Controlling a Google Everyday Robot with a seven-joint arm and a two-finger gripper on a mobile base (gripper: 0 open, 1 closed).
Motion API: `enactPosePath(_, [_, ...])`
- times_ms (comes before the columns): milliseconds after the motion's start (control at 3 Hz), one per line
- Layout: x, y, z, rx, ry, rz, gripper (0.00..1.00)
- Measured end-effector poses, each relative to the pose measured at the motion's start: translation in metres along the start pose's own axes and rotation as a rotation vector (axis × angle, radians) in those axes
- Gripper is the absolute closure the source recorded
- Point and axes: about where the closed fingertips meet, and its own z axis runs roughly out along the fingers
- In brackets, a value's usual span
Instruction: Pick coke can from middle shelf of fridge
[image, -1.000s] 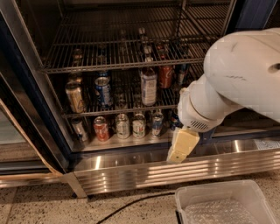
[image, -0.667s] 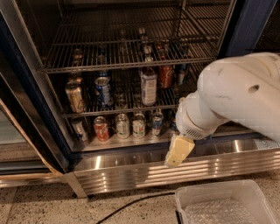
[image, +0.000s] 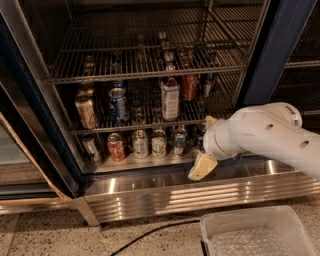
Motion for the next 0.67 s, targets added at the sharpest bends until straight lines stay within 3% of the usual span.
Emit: enactPosePath(667, [0.0051, -0.0059, 0.0013, 0.019, -0.001, 0.026, 0.0])
